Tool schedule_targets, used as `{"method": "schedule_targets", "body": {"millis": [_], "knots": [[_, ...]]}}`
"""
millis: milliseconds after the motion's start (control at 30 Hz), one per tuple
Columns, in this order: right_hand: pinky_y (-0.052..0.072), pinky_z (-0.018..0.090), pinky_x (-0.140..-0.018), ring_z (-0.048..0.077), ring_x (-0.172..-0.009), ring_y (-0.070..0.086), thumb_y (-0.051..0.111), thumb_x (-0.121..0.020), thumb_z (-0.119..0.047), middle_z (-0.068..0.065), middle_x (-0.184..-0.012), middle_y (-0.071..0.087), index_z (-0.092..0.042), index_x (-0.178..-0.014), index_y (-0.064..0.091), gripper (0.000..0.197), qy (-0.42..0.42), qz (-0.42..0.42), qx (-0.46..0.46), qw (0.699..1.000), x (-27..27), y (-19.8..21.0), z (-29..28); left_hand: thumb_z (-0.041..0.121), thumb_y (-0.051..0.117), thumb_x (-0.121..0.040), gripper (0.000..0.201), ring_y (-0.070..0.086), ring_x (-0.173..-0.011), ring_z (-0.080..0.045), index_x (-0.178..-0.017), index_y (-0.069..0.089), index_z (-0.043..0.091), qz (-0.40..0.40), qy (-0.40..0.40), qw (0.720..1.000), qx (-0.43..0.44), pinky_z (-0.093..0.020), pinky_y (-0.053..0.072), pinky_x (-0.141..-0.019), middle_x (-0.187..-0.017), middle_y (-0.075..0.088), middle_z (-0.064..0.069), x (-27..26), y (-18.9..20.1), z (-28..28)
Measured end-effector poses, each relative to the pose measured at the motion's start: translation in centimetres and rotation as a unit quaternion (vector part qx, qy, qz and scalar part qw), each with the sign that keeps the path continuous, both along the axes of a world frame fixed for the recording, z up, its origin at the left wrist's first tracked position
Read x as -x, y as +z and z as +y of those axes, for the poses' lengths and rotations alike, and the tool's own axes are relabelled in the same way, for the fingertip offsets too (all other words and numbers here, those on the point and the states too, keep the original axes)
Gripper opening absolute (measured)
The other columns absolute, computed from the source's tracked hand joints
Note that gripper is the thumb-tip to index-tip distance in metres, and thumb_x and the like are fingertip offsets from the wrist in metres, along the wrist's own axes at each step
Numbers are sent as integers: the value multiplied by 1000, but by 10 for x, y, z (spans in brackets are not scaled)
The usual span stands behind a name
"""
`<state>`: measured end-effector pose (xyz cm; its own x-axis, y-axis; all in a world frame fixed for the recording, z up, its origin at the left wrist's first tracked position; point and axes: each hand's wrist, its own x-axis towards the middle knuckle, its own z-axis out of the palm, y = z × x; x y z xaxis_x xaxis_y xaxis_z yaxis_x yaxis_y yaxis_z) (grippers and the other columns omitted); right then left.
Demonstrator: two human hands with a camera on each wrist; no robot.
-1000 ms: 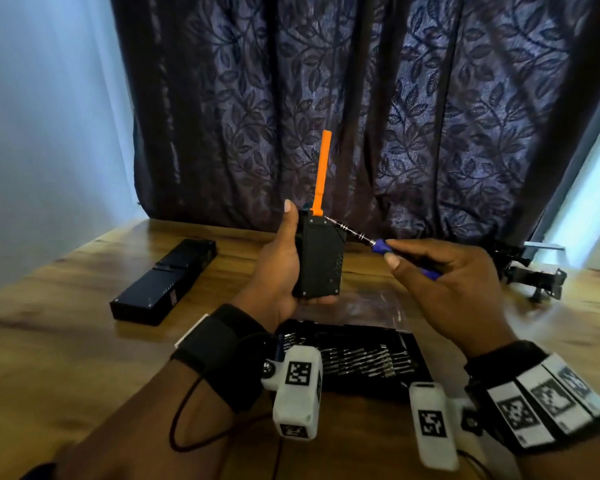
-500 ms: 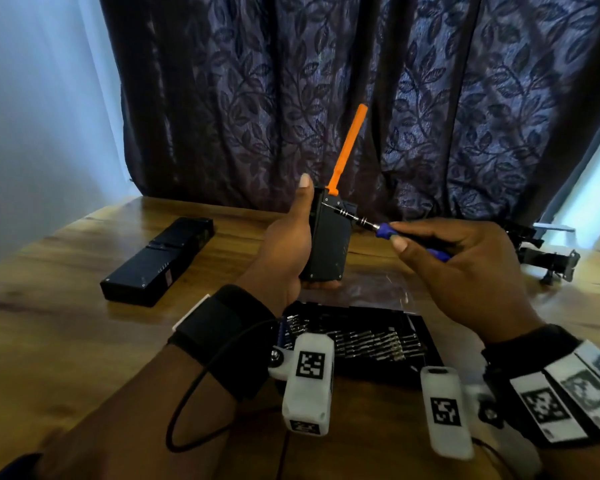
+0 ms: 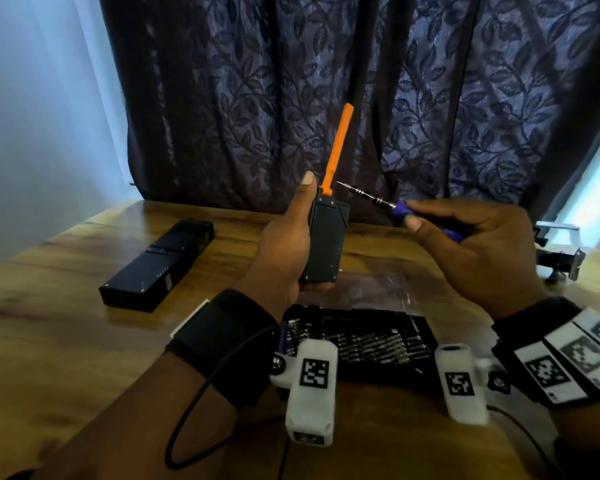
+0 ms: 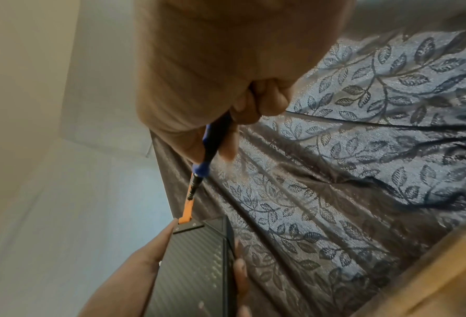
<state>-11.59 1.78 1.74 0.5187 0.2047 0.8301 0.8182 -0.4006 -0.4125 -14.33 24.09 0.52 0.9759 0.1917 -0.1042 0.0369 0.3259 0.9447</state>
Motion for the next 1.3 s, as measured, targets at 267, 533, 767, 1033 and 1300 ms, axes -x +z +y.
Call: {"method": "schedule_targets", "body": {"millis": [267,533,767,1033,1300], "knots": [[51,7,-81,-9,-91,69,80,-86,-17,-22,-100,69,-23,-110,73,26,27,-3,50,998,13,6,-5,89,58,-75,84,72,-75,-35,-108,80,15,7,5,1000,-23,-50,59,-62,-98,78,-16,4,-1,-3],[57,16,-79,-2,-88,72,81,-85,-20,-16,-98,74,-24,-107,77,23,26,6,51,998,10,6,-7,86,58,-77,82,73,-74,-33,-105,79,13,27,11,999,-43,-63,60,-70,-101,77,-18,9,2,-9],[56,14,-77,-3,-87,72,81,-84,-19,-18,-97,73,-26,-106,76,23,37,12,58,998,14,8,-6,90,57,-73,87,75,-74,-31,-109,79,14,39,4,998,-45,-49,62,-62,-101,79,-15,7,1,-7],[52,16,-69,0,-79,68,84,-83,-23,-16,-88,73,-22,-102,79,20,-16,-60,164,985,17,14,-12,91,54,-74,88,73,-75,-29,-108,74,12,58,7,992,-115,-49,63,-65,-90,73,-13,-3,-1,-5],[47,26,-60,9,-70,63,79,-85,-23,-9,-81,70,-18,-95,77,12,-22,-59,179,982,12,16,-25,96,60,-62,95,71,-82,-34,-106,76,14,37,-62,987,-146,-44,58,-68,-93,76,-10,-3,-6,-1]]}}
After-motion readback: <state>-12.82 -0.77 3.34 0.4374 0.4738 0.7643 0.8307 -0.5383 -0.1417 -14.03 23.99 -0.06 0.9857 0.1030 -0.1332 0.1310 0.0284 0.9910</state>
